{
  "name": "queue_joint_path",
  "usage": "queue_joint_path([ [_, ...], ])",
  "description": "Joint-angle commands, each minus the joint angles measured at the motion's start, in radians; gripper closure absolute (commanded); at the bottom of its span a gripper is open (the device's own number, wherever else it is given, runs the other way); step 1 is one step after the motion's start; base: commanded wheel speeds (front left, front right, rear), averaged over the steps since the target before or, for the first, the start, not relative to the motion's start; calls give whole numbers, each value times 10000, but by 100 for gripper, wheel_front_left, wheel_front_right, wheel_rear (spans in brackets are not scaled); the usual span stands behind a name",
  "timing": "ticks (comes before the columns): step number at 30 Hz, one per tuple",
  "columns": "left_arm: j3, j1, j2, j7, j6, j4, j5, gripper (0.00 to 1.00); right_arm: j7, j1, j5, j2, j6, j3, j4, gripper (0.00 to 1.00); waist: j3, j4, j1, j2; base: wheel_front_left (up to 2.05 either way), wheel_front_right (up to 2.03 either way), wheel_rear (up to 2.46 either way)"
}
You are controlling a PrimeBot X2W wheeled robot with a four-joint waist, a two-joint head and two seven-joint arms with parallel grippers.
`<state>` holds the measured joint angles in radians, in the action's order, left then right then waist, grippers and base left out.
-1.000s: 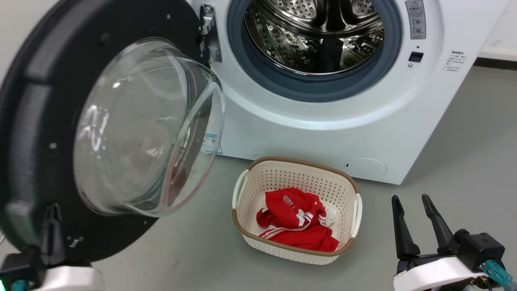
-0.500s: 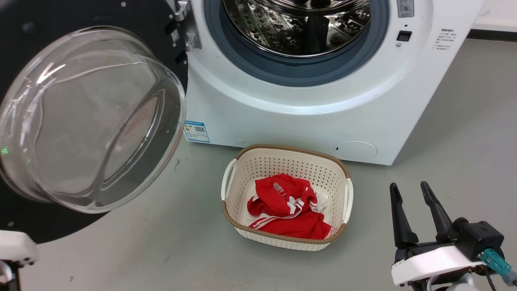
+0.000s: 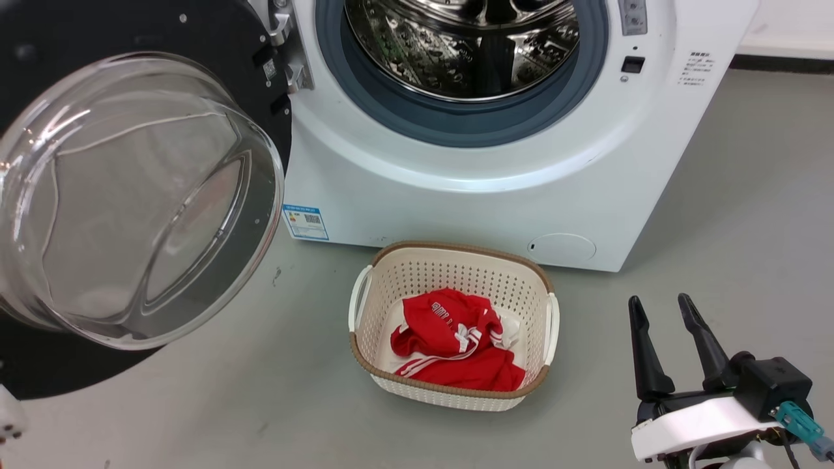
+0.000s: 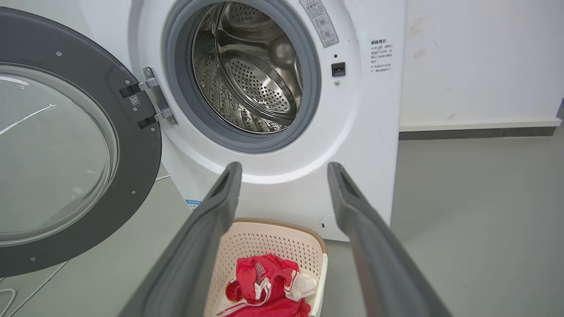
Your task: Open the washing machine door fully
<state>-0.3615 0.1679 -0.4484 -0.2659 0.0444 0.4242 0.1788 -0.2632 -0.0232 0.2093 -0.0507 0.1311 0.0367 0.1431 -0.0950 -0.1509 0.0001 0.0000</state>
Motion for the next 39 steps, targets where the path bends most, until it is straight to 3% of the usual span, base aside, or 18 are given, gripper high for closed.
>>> queue_joint_path([
  [1,-86,-363,274,28,79,-262,-96,100,-18,55,26,13,-7,17,4,0,167,66,-1,0,0,0,0],
  [7,-51,-1980,1646,27,192,-2138,-482,100,-18,348,122,13,-7,93,42,0,699,141,-1,0,0,0,0],
  [9,49,-2481,2152,27,177,-2776,-532,43,-18,463,126,13,-5,123,62,0,853,156,-1,0,0,0,0],
  [10,120,-2716,2384,27,152,-3046,-562,1,-18,512,123,13,-7,131,62,0,921,165,-1,0,0,0,0],
  [16,600,-3529,3357,27,-27,-4102,-662,0,-18,640,32,13,-7,186,-3,0,1058,235,-1,0,0,0,0],
  [21,1364,-3882,3827,27,-30,-4733,-713,0,-18,688,-102,11,-7,264,-102,0,1141,375,-1,0,0,0,0],
  [31,3238,-2971,3944,27,-293,-4959,-1120,0,-15,586,-676,11,-7,242,-366,0,1262,973,-1,0,0,0,0],
  [39,3337,-2956,3880,27,-395,-4697,-1333,0,221,682,-1308,13,-5,5,-747,0,1266,1667,-1,0,0,0,0],
])
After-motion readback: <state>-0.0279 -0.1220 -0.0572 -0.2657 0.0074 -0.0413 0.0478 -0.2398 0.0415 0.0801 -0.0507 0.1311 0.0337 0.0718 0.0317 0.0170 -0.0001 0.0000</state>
